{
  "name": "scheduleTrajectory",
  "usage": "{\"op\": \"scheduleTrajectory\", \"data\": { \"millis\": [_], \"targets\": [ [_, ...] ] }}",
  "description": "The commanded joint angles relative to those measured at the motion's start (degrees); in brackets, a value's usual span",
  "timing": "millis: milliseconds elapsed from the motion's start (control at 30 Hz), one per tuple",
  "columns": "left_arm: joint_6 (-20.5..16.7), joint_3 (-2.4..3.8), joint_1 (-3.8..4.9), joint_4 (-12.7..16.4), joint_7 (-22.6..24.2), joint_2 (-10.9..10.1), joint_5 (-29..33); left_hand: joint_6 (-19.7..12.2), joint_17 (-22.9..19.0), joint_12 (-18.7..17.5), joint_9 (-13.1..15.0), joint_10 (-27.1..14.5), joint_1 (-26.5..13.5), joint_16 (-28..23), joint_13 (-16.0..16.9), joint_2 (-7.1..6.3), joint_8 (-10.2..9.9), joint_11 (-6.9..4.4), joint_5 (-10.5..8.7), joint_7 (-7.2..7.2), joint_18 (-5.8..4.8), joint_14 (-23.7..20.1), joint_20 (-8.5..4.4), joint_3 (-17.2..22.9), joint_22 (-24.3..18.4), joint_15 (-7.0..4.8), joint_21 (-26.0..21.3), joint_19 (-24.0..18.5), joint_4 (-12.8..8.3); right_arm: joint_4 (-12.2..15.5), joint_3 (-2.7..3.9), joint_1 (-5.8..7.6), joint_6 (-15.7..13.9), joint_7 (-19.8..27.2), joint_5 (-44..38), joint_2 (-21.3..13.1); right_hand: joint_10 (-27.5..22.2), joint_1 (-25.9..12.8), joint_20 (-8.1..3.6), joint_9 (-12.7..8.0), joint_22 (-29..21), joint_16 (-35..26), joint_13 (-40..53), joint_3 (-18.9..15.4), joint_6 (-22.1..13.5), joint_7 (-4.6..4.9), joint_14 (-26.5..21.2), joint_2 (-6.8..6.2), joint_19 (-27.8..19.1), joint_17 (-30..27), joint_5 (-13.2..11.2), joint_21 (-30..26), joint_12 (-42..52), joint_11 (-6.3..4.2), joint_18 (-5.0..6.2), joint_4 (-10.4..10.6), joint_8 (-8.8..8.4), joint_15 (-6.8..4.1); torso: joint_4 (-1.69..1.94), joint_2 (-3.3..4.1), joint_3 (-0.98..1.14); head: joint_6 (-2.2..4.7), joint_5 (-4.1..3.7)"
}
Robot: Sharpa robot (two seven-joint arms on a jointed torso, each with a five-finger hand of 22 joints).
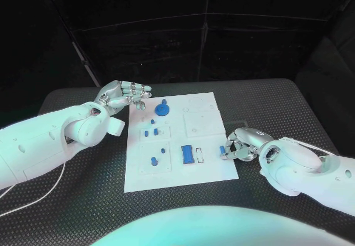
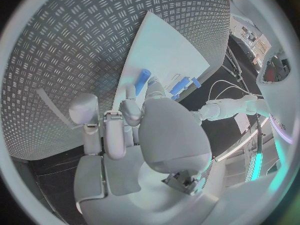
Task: Assemble the parts on the task board
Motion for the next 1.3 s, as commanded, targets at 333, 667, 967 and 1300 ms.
{"op": "scheduleTrajectory", "data": {
  "millis": [333,667,967,1300],
  "targets": [
    [0.37,0.06,0.04,0.06,0.38,-0.04,0.23,-0.43,-0.05,0.12,-0.02,-0.45,-0.19,-0.23,0.04,0.55,0.1,-0.12,-0.17,-0.17,0.76,-0.33,0.08,-0.06,-0.05,-0.07,-0.26,-0.26,-0.32,-1.73,0.01,-0.82,2.15,-1.52,-4.26,1.86,0.14,2.5,-0.4,0.26,-0.15,-0.21,-0.07,0.7,0.78,-0.08,4.28,0.94,0.15,7.0,0.46,-0.13,-0.03,-0.48,-0.04,-0.31,0.22,-0.46,0.07,0.04,-0.01,0.05,0.13],
    [0.42,0.06,0.0,0.07,0.33,-0.1,0.23,-0.43,-0.05,0.12,-0.02,-0.45,-0.19,-0.23,0.04,0.55,0.1,-0.12,-0.17,-0.17,0.76,-0.33,0.08,-0.06,-0.05,-0.07,-0.26,-0.26,-0.32,-2.11,0.01,-0.96,2.04,-4.15,-9.0,3.27,-0.39,12.89,-1.0,0.09,-0.06,-0.27,-0.44,7.46,1.06,-0.45,4.29,4.71,0.26,7.05,-2.85,-0.26,-0.99,-0.99,-0.09,-4.52,-1.37,-0.95,0.06,0.07,-0.02,0.08,0.28],
    [0.55,0.06,-0.05,0.09,0.25,-0.18,0.23,-0.43,-0.05,0.12,-0.02,-0.45,-0.19,-0.23,0.04,0.55,0.1,-0.12,-0.17,-0.17,0.76,-0.33,0.08,-0.06,-0.05,-0.07,-0.26,-0.26,-0.32,-0.64,0.02,-0.99,-0.36,-6.18,1.22,3.03,0.48,12.36,-1.08,0.16,1.11,0.26,0.63,14.88,1.69,-0.72,4.53,2.49,0.91,8.11,4.41,0.43,-0.11,-1.21,-0.31,-2.13,-2.69,-1.09,0.02,0.02,-0.03,0.1,0.38],
    [0.6,0.06,-0.1,0.13,0.18,-0.23,0.23,-0.43,-0.05,0.12,-0.02,-0.45,-0.19,-0.23,0.04,0.55,0.1,-0.12,-0.17,-0.17,0.76,-0.33,0.08,-0.06,-0.05,-0.07,-0.26,-0.26,-0.32,1.97,0.04,-0.97,-6.18,-4.59,10.16,2.69,1.81,5.65,-1.11,0.61,2.96,1.11,2.7,22.24,2.46,-0.68,4.85,-2.05,1.77,9.63,5.87,1.58,2.03,-1.17,-0.58,0.61,-3.64,-1.13,0.08,0.08,-0.03,0.05,0.51]
  ]
}}
